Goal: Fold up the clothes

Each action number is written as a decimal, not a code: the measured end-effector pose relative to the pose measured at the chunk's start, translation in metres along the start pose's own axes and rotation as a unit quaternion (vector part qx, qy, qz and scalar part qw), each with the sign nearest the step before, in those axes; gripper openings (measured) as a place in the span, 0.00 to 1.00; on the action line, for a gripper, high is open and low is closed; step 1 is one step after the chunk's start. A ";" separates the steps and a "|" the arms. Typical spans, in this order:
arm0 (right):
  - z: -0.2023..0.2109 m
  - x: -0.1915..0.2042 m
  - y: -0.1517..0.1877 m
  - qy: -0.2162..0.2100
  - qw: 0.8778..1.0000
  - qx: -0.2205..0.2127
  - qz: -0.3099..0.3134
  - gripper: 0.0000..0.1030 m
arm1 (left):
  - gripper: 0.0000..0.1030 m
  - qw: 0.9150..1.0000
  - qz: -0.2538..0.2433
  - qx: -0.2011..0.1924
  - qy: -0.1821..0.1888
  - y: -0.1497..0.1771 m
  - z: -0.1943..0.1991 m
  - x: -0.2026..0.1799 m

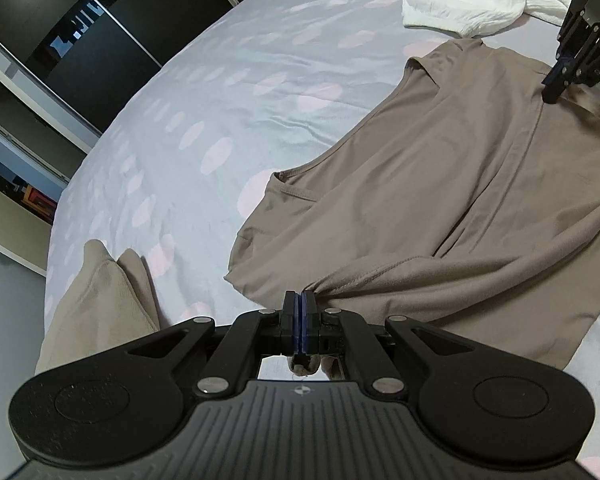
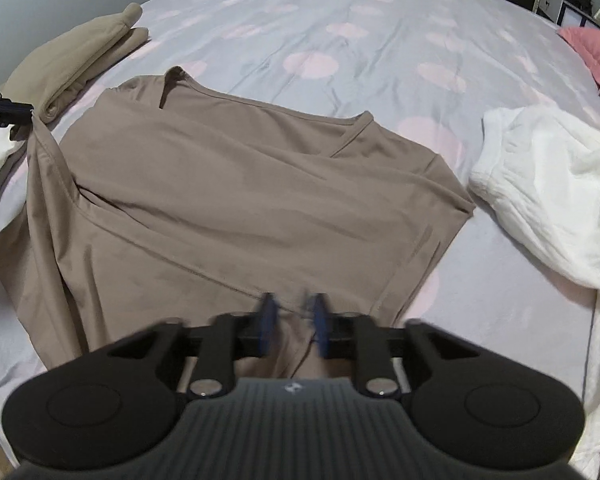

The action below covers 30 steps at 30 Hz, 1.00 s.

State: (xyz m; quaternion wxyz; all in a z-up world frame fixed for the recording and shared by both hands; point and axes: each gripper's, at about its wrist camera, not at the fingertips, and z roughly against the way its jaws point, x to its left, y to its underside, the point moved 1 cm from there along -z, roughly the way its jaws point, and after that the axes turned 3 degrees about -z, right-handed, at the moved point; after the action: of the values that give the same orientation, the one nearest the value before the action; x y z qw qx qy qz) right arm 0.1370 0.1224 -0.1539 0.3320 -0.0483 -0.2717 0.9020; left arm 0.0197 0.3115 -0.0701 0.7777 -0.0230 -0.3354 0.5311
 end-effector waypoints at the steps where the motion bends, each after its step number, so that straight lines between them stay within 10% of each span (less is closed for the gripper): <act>1: 0.003 0.001 -0.001 0.001 1.000 -0.005 0.002 0.04 | 0.00 1.000 -0.001 0.002 0.000 0.001 0.001 0.000; 17: 0.128 -0.007 0.000 0.097 0.981 -0.163 -0.028 0.04 | 0.00 0.997 0.036 -0.041 -0.056 0.004 0.048 0.004; 30: 0.100 -0.030 -0.034 0.145 0.974 -0.169 -0.047 0.04 | 0.00 0.991 0.026 -0.066 -0.113 -0.057 0.011 0.027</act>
State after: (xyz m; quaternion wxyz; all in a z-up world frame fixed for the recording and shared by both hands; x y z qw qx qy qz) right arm 0.1525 0.0791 -0.0539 0.3971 -0.2205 -0.3710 0.8100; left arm 0.0654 0.3062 -0.0255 0.7177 -0.0224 -0.4549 0.5268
